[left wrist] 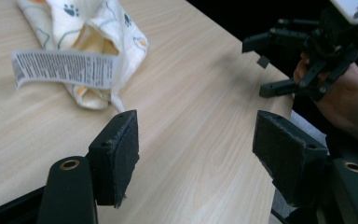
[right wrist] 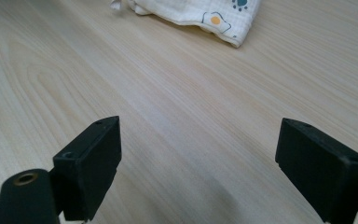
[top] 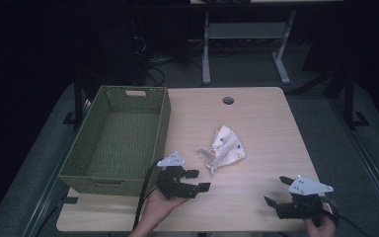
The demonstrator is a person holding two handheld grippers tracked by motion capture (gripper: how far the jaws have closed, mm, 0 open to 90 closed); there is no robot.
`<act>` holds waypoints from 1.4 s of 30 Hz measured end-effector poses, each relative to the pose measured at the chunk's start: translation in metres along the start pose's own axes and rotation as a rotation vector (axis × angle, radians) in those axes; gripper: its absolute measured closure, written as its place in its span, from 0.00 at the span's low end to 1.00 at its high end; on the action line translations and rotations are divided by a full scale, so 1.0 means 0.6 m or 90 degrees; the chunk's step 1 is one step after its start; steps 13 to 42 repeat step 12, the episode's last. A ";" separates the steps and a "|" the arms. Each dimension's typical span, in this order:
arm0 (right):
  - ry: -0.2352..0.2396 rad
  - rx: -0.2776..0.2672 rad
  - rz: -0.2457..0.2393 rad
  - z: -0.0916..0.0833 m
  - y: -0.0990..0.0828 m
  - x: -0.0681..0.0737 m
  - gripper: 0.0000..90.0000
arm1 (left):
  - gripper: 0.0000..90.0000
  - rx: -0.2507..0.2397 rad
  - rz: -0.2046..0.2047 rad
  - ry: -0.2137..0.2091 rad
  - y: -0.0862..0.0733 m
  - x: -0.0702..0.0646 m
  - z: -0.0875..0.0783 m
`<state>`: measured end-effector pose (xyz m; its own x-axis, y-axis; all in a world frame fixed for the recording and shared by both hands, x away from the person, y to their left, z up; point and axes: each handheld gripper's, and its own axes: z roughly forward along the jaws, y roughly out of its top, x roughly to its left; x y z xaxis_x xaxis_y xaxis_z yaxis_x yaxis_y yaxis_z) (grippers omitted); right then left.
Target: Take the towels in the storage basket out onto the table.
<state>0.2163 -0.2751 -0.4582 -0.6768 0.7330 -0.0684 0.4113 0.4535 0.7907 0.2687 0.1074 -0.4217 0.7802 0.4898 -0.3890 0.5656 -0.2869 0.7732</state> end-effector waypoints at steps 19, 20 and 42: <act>0.013 -0.003 -0.007 -0.002 -0.001 0.000 0.16 | 0.33 -0.005 0.013 -0.005 -0.028 -0.017 0.010; 0.013 -0.003 -0.007 -0.002 -0.001 0.000 0.16 | 0.33 -0.005 0.013 -0.005 -0.028 -0.017 0.010; 0.013 -0.003 -0.007 -0.002 -0.001 0.000 0.16 | 0.33 -0.005 0.013 -0.005 -0.028 -0.017 0.010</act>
